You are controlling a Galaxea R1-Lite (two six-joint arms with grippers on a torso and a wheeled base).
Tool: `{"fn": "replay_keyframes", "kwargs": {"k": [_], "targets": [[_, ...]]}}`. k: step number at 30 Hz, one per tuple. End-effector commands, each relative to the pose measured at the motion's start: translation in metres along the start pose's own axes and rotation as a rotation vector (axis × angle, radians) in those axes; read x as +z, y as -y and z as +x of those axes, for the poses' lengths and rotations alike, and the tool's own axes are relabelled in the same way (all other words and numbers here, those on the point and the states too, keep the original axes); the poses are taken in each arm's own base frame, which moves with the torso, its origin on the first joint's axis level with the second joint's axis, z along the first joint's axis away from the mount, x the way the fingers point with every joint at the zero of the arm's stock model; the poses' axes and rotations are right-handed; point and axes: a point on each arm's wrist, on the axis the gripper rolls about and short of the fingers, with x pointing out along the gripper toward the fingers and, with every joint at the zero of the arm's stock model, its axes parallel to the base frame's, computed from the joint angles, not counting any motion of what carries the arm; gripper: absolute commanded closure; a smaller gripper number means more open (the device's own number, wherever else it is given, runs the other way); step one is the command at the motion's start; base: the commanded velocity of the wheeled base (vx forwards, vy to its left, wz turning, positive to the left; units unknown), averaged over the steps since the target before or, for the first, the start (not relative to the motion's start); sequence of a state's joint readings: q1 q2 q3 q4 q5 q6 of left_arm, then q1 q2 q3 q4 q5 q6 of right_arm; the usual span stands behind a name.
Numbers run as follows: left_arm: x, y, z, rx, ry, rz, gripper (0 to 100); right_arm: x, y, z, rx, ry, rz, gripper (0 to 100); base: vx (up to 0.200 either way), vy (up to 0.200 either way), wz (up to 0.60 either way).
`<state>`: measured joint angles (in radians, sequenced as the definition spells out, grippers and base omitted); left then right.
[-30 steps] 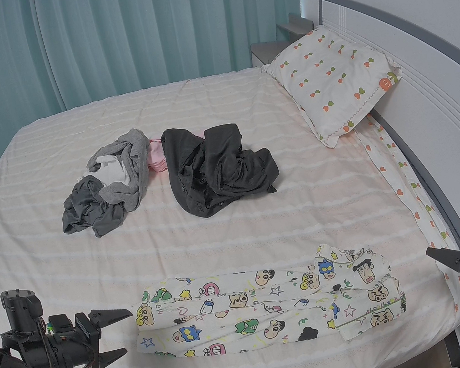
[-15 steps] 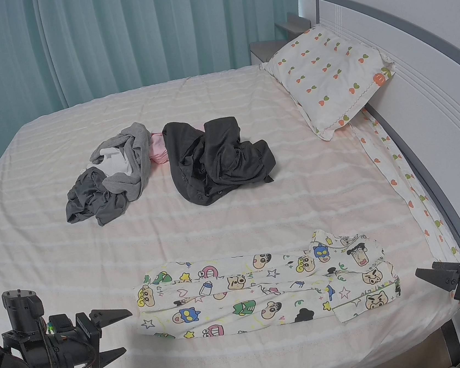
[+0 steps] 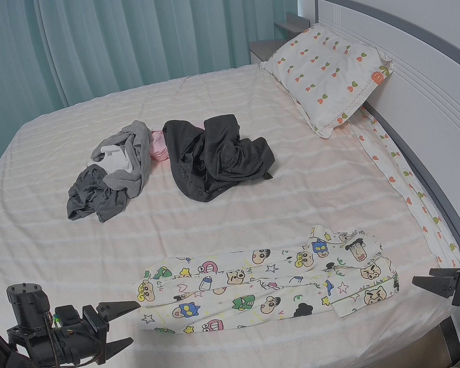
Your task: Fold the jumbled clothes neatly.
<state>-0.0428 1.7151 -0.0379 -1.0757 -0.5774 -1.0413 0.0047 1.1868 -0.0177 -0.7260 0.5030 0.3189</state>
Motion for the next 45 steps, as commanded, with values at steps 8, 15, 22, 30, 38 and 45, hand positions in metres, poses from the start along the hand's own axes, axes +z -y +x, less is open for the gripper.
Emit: {"fn": "replay_keyframes", "kwargs": {"k": [8,15,22,30,38,45], "targets": [[0.003,-0.004,0.009,-0.003,0.003,0.005,0,-0.012,-0.003,0.003,0.031,-0.097,0.012,0,0.0,0.0,0.0],[0.0,-0.003,0.01,-0.005,-0.015,0.013,0,-0.012,-0.003,0.003,0.031,-0.092,0.012,0,0.029,0.0,0.0],[-0.001,-0.005,0.01,0.004,-0.019,0.009,0,-0.009,-0.002,0.008,0.028,-0.1,0.029,0,0.2,0.0,0.0],[-0.002,-0.006,0.011,0.011,-0.023,0.004,0,0.045,0.016,0.071,-0.017,-0.114,0.08,0,0.025,0.0,0.0],[-0.002,-0.008,0.012,0.019,-0.031,-0.002,0,0.08,0.059,0.171,-0.186,-0.199,0.128,0,0.0,0.0,0.0],[-0.004,-0.01,0.013,0.03,-0.041,0.005,0,0.081,0.073,0.23,-0.244,-0.319,0.09,0,0.0,0.0,0.0]]}}
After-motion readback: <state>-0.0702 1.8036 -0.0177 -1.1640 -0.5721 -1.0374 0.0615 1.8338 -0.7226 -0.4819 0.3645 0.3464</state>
